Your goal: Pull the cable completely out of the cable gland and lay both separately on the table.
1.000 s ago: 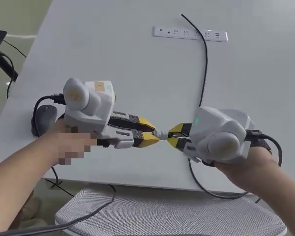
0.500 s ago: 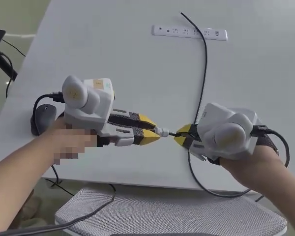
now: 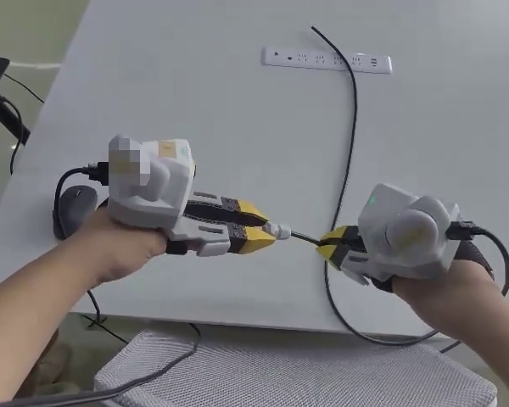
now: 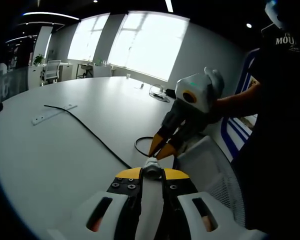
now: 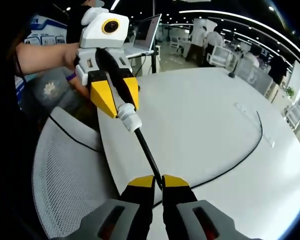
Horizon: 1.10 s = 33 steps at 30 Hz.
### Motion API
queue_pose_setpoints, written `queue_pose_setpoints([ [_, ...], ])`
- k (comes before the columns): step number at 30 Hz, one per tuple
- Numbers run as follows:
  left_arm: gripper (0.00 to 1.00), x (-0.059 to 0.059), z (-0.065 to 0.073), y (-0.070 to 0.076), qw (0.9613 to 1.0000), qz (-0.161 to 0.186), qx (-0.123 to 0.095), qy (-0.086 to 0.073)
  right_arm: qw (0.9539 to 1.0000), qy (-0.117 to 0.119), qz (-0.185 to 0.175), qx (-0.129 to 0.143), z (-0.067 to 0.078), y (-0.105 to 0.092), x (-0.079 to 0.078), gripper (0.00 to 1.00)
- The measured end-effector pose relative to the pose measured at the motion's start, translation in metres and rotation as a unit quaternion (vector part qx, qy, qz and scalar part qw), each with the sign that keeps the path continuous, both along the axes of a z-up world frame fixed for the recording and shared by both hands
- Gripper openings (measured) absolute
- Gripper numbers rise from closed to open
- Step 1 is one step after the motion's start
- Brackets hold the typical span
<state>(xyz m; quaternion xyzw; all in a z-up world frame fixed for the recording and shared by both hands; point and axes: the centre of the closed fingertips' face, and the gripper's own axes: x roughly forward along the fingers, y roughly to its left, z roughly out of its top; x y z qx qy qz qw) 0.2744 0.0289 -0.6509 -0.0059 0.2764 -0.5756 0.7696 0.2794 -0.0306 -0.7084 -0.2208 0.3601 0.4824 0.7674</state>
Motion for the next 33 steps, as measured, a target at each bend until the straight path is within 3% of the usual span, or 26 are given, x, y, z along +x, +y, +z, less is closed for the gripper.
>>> queue_pose_setpoints([
  [11,0.15,-0.001,-0.002,0.002,1.0000,0.004,0.000,0.004,0.9995,0.020,-0.023,-0.009,-0.016,-0.018,-0.004,0.00],
  [29,0.15,-0.003,-0.011,0.008,0.9998,0.017,0.001,0.006,0.9993,0.016,-0.032,-0.009,-0.013,-0.016,0.006,0.00],
  [33,0.15,-0.001,-0.014,0.012,0.9998,0.022,0.003,-0.002,0.9993,0.011,-0.033,-0.011,-0.011,-0.012,0.014,0.00],
])
